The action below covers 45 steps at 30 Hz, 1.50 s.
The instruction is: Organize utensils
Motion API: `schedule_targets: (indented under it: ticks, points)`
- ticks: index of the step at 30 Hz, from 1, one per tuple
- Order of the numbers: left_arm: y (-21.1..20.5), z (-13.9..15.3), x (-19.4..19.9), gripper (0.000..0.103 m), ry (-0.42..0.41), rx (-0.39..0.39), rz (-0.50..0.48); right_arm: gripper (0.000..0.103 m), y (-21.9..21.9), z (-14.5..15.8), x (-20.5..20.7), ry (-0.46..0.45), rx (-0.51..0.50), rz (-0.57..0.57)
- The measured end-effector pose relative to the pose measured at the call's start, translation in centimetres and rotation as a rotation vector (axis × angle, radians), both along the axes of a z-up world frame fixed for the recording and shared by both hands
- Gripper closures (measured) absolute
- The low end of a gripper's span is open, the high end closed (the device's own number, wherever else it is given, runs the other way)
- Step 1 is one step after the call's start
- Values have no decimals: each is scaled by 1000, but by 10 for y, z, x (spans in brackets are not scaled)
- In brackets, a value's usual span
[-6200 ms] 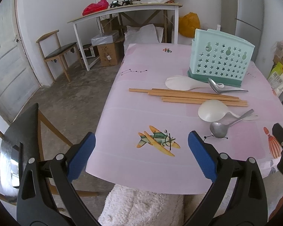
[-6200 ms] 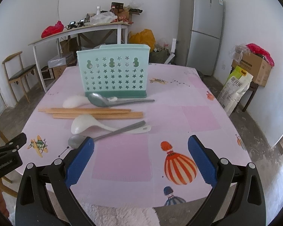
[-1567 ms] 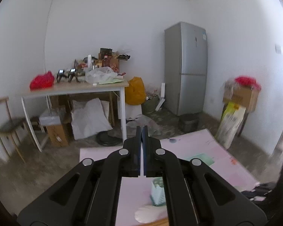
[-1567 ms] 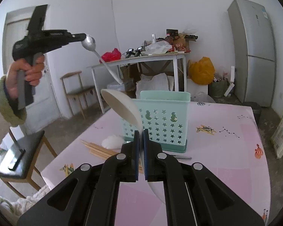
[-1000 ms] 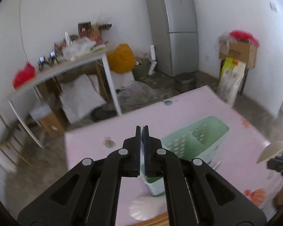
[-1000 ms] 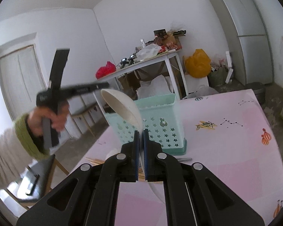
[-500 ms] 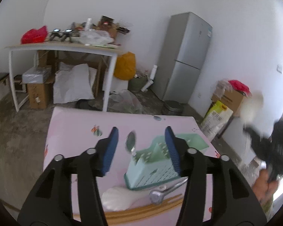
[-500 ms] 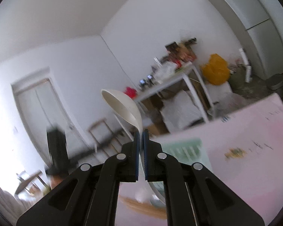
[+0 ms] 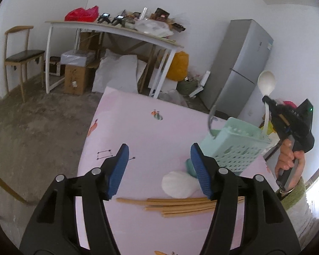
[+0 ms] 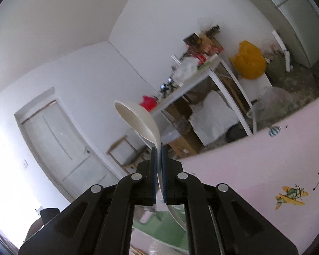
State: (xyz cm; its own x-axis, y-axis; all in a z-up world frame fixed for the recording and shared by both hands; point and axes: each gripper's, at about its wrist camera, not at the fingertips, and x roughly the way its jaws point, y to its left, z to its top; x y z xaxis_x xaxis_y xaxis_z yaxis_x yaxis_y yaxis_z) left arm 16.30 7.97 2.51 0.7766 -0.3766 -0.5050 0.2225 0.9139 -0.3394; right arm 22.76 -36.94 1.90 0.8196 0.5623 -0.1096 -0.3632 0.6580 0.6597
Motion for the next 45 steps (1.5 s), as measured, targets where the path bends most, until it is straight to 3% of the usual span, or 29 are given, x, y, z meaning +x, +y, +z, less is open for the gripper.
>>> schedule_targets:
  ticks: [7,16,17,20,24,29,32,37,38,45]
  points:
    - [1,-6,8,46,13,-36,-9,99,-4,-16,-2,34,-40,10]
    - [-2,-2,3,46,20,-31,9,94,-13,-23,-39,66,-178,-85]
    - [-3,-2,1,46,28,-23,11,89,-13,-22,-43,81,-215,-100]
    - [-9,-3,-4,41,46,-1,11,41,-13,-18,-61,95,-300,-175]
    - [-19,-6,-17,33,72,11,-14,35,-18,-8,-95,81,-344,-239]
    - [-58,-30,-36,19,176,182,-81,31,1,-10,-136,158,-432,-265]
    - [-81,-55,-46,15,254,319,-122,26,30,-27,-156,232,-536,-232]
    - [-98,-86,-54,12,330,485,-141,22,76,-71,-174,386,-713,-185]
    - [-99,-89,-56,7,342,500,-140,21,80,-78,-174,408,-716,-174]
    - [-90,-89,-56,7,357,477,-140,9,109,-104,-170,506,-775,-134]
